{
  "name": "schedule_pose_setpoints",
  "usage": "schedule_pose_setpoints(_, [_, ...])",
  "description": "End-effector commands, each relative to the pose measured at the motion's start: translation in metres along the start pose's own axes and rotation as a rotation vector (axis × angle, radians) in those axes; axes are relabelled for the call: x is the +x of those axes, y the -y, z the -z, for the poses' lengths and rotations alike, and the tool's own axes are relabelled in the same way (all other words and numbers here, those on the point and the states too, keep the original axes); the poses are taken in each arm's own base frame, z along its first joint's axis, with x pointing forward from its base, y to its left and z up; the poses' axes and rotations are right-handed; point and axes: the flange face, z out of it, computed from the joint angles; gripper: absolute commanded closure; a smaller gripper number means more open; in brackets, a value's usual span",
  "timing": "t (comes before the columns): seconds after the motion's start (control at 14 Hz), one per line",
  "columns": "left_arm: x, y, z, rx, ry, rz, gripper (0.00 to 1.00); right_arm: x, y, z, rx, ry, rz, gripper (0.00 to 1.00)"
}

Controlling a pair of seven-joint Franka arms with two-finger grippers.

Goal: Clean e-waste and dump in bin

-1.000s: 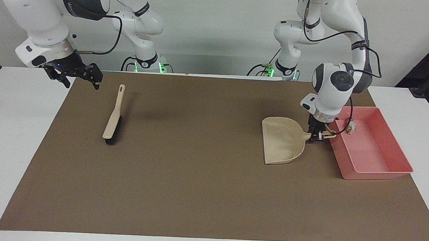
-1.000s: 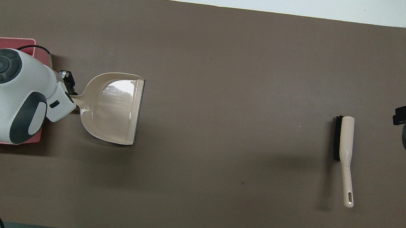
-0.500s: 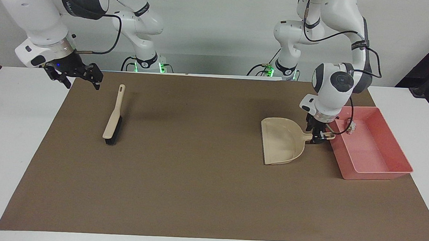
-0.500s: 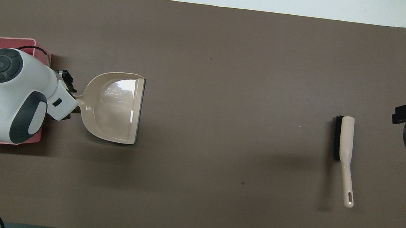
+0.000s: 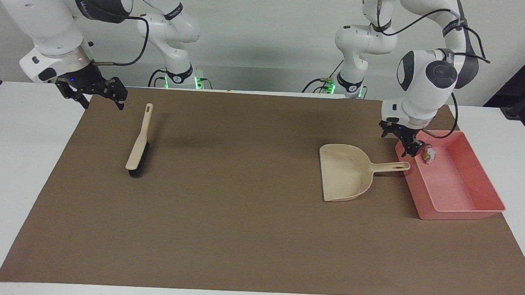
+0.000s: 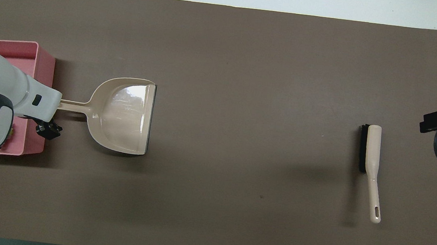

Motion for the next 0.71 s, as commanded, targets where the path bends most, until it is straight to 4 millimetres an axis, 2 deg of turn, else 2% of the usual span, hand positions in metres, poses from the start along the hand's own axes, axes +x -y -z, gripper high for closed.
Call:
schedule_pose_setpoints(0.0, [-0.002, 0.000, 0.001, -0.016, 0.005, 0.243, 0.02, -0.001, -0.001, 0.001, 0.009, -0.014, -0.011, 0.01])
schedule_pose_setpoints(0.14, [0.001, 0.005, 0.013, -0.004, -0.013, 0.504, 0.02, -0.002, -0.001, 0.002, 0.009, -0.014, -0.011, 0.01])
schedule_pose_setpoints(0.29, [0.002, 0.008, 0.036, -0.017, -0.045, 0.638, 0.02, -0.002, -0.001, 0.002, 0.009, -0.014, -0.011, 0.01])
schedule_pose_setpoints(0.36, [0.003, 0.011, 0.060, -0.064, -0.075, 0.668, 0.02, -0.002, -0.001, 0.002, 0.009, -0.017, -0.011, 0.01])
schedule_pose_setpoints(0.5, [-0.013, 0.031, 0.104, -0.093, -0.080, 0.713, 0.02, -0.001, 0.001, 0.002, 0.009, -0.019, -0.009, 0.01])
schedule_pose_setpoints(0.64, [-0.021, 0.038, 0.149, -0.097, -0.096, 0.726, 0.02, -0.002, 0.000, 0.002, 0.007, -0.017, -0.009, 0.01])
